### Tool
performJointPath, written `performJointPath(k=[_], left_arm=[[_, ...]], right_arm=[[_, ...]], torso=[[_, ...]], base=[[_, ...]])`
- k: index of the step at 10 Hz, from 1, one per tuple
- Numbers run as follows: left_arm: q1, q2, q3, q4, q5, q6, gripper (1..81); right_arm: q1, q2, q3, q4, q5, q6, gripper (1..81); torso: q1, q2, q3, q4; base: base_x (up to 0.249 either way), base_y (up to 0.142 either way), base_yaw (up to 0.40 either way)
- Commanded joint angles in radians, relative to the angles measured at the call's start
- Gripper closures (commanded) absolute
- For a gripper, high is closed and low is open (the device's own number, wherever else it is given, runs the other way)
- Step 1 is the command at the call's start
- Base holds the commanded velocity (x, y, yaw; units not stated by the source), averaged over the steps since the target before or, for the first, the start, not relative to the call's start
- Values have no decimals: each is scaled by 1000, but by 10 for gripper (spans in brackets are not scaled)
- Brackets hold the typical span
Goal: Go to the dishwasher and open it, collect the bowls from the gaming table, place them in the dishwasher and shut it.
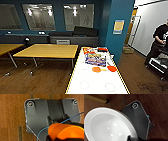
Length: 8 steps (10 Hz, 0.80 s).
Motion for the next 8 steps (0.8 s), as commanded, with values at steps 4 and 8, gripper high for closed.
performJointPath(k=[4,8], left_arm=[[-49,4,-1,10,56,5,811],[-49,10,-3,10,55,5,811]], right_arm=[[24,-1,-26,-31,-46,-6,811],[4,28,-71,-31,-43,-21,811]], torso=[[0,0,0,0],[-1,0,0,0]], base=[[-35,0,0],[-92,0,0]])
